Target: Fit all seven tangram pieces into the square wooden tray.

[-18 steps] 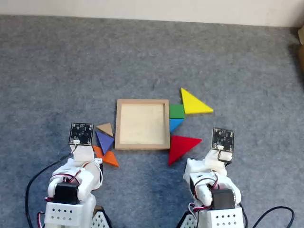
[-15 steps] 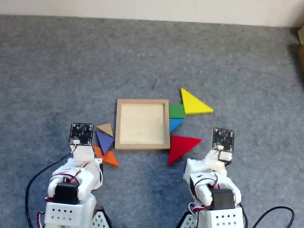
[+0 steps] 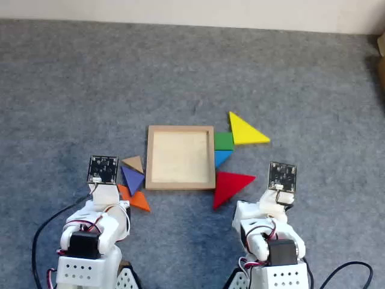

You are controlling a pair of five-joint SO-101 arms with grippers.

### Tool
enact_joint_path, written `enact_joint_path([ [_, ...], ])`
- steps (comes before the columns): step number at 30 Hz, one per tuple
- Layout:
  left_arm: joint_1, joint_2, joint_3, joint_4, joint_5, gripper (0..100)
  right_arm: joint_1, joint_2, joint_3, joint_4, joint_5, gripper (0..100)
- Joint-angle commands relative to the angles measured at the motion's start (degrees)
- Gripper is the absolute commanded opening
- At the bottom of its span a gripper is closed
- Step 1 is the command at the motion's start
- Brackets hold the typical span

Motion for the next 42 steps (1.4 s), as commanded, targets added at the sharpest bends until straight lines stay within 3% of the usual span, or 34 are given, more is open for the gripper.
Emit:
enact_joint_path([
  [1,-0.4,-0.7,1.2,0.2,-0.4,1,0.2,-0.7,6.6,0.5,0.4,0.9],
  [28,-0.4,-0.7,1.2,0.2,-0.4,1,0.2,-0.7,6.6,0.5,0.4,0.9],
  [37,2.4,-0.8,-0.3,0.4,-1.6,1,0.2,-0.7,6.7,0.2,0.7,1.2],
  [42,-2.3,-0.8,-3.6,0.1,-8.9,1,9.1,-0.7,6.0,-1.9,11.9,1.2],
])
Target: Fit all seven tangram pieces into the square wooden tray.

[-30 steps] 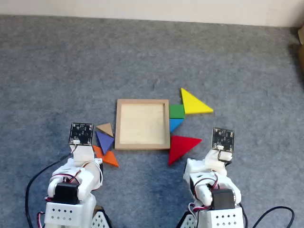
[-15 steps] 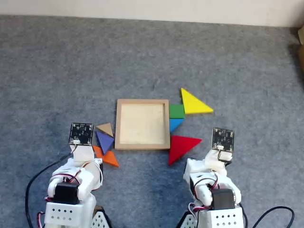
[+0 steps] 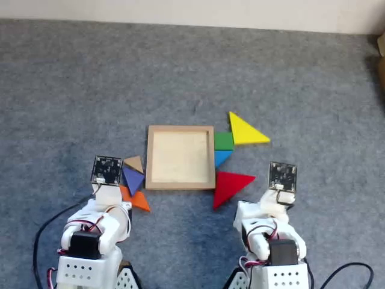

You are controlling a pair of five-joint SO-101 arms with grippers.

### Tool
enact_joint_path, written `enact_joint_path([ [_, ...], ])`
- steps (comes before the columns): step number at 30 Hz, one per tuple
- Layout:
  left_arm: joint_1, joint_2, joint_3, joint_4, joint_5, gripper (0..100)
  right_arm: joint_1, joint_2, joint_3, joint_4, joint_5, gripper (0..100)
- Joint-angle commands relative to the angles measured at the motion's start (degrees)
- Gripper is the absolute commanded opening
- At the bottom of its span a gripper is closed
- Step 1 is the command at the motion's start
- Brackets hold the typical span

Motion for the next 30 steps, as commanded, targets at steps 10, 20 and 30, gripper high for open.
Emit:
enact_joint_path([
  [10,-9.8,-0.7,-2.9,0.4,-16.6,1,11.7,-0.7,0.5,-16.2,24.4,3.5],
  [20,-9.7,-0.7,-1.5,-0.1,-18.4,1,9.5,3.8,-23.3,-12.0,23.7,15.5],
  [30,-9.7,-0.7,-1.3,-0.1,-18.4,1,2.7,47.6,-51.4,-11.5,23.6,21.7],
])
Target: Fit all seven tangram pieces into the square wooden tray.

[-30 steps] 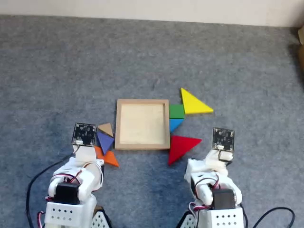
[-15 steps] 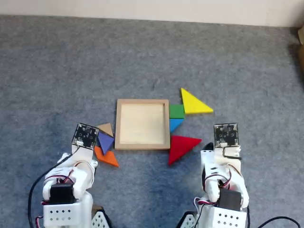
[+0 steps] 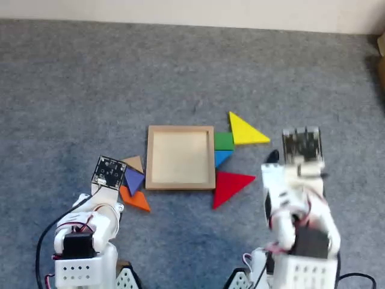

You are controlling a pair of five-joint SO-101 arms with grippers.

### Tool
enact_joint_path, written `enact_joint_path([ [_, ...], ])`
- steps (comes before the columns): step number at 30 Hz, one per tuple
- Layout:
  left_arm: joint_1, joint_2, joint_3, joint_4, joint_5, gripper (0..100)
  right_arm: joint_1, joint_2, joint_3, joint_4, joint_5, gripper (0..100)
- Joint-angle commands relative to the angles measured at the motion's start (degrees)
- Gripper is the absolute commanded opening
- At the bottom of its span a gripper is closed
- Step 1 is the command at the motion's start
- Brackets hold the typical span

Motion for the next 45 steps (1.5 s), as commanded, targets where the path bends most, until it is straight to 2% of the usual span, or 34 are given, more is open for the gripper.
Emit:
enact_joint_path([
  [1,-0.6,-0.2,-0.7,-0.1,-0.5,1,-4.0,19.1,-13.1,0.0,0.6,21.7],
  [6,-0.7,-0.2,-0.6,-1.2,-0.5,1,-7.9,41.5,-26.8,-0.1,0.6,22.4],
  [10,-0.7,-0.2,0.0,-1.3,-0.5,1,-9.3,58.2,-38.3,-0.1,0.6,28.7],
  [22,-0.7,-0.2,0.1,-1.3,-0.5,1,-9.3,97.7,-71.7,0.2,0.6,29.3],
  [27,-0.7,-0.2,0.1,-1.3,-0.5,1,-10.0,104.0,-78.0,0.3,0.7,29.3],
  [35,-0.7,-0.2,0.1,-1.3,-0.5,1,-13.1,104.8,-78.6,-0.1,0.7,29.3],
  [45,-0.7,-0.2,0.1,-1.3,-0.5,1,-9.8,113.1,-79.1,0.2,0.7,29.3],
])
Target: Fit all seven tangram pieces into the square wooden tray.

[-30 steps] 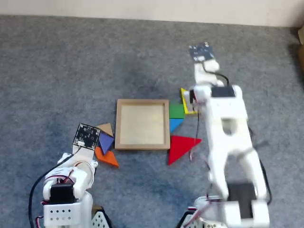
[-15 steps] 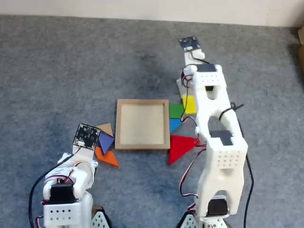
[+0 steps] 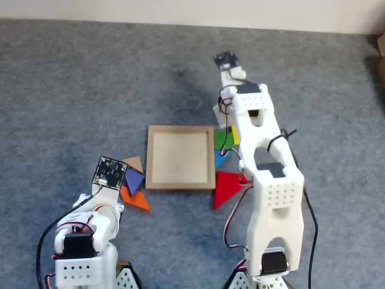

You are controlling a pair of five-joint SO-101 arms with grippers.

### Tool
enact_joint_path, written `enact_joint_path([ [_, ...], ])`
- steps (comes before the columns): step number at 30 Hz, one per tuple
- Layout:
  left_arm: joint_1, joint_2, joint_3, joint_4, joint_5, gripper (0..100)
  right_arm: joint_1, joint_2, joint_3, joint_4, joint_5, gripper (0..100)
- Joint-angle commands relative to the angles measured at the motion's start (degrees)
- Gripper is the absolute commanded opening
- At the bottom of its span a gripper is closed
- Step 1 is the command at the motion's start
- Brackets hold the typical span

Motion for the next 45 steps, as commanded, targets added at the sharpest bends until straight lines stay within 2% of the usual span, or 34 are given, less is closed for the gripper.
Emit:
enact_joint_path([
  [1,-0.7,-0.2,-0.4,-1.0,-0.5,1,2.9,1.5,-3.1,0.3,0.6,29.3],
  [5,-0.7,-0.2,-0.4,-1.0,-0.5,1,5.4,1.5,-3.0,0.4,0.6,27.4],
  [10,-0.7,-0.2,-0.4,-1.0,-0.5,1,7.5,1.4,-3.1,6.5,0.6,13.3],
  [14,-0.7,-0.2,-0.4,-1.0,-0.5,1,8.7,1.4,-3.1,11.6,0.3,12.9],
  [19,-0.7,-0.2,-0.3,-1.0,-0.5,1,11.5,0.7,-3.1,13.3,0.2,12.8],
  [27,-0.7,-0.2,-0.2,-1.0,-0.5,1,12.4,-7.7,-2.9,18.7,0.5,12.9],
  [29,-0.7,-0.2,-0.2,-1.0,-0.5,1,11.6,-9.1,-2.9,20.0,0.5,16.0],
  [35,-0.7,-0.2,-0.2,-1.0,-0.5,1,9.9,-11.2,-3.0,27.4,0.5,34.4],
  [45,-0.7,-0.2,-0.2,-1.0,-0.5,1,3.6,-12.5,-2.6,38.5,2.8,35.4],
])
